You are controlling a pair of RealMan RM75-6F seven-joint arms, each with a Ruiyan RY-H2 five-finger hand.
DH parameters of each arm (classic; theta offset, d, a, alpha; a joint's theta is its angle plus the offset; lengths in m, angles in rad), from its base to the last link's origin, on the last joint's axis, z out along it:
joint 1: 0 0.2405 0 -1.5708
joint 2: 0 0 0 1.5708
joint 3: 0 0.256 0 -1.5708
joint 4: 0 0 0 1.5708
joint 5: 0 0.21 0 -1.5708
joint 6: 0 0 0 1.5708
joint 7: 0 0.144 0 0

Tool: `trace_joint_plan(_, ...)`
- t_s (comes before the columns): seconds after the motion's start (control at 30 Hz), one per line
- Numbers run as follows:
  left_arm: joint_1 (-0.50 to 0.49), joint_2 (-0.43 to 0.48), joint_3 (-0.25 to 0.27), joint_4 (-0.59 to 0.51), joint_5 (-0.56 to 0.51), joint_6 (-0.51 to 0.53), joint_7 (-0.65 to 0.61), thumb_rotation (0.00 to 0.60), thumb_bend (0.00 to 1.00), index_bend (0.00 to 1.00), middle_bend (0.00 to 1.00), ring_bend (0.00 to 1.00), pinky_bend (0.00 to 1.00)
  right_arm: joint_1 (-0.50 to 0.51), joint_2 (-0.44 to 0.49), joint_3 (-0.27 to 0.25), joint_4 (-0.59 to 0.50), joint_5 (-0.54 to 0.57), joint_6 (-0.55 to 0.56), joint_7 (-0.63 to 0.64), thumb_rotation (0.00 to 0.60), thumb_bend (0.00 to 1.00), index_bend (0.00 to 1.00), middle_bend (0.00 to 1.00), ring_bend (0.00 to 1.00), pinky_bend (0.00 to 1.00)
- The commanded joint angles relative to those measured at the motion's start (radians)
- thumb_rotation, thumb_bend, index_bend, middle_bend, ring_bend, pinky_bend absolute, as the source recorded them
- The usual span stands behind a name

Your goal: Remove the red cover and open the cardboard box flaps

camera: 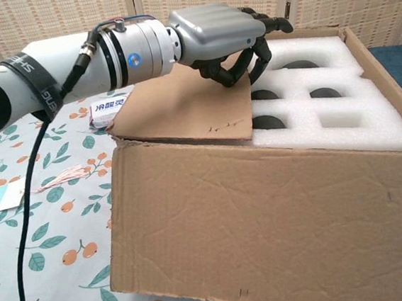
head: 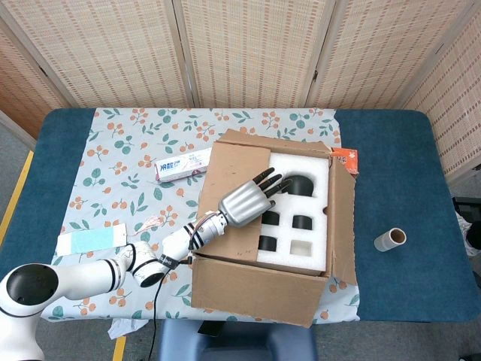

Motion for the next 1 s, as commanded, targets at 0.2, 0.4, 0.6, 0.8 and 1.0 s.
trace_joint_plan(0.2, -0.002, 0.035, -0.021, -0.039, -0.015, 0.017, 0.060, 0.600, 1.00, 0.59, 0.03, 0.00, 0.00, 0.003, 0.002, -0.006, -0.003, -0.007, -0.007, -0.003, 0.397, 0.87, 0.42, 0.00, 0.00, 0.00)
trace_joint_plan(0.4, -0.011, 0.078, -0.056, -0.053, -0.051, 0.032, 0.144, 0.600, 1.00, 0.57, 0.03, 0.00, 0.00, -0.001, 0.002, -0.005, -0.006, -0.003, -0.003, -0.006, 0.396, 0.87, 0.42, 0.00, 0.00, 0.00)
trace_joint_plan(0.6, 0.009, 0.118, -0.062, -0.089, -0.065, 0.081, 0.216, 0.600, 1.00, 0.57, 0.03, 0.00, 0.00, 0.011, 0.003, -0.010, -0.007, -0.009, -0.023, -0.020, 0.394, 0.87, 0.42, 0.00, 0.00, 0.00)
trace_joint_plan(0.8, 0.028, 0.153, -0.058, -0.121, -0.051, 0.128, 0.262, 0.600, 1.00, 0.54, 0.03, 0.00, 0.00, 0.018, 0.005, -0.015, -0.023, -0.018, -0.033, -0.051, 0.396, 0.87, 0.42, 0.00, 0.00, 0.00)
trace_joint_plan(1.0, 0.056, 0.189, -0.045, -0.147, -0.032, 0.177, 0.314, 0.600, 1.00, 0.54, 0.03, 0.00, 0.00, 0.014, 0.005, -0.015, -0.030, -0.015, -0.026, -0.062, 0.396, 0.87, 0.42, 0.00, 0.00, 0.00)
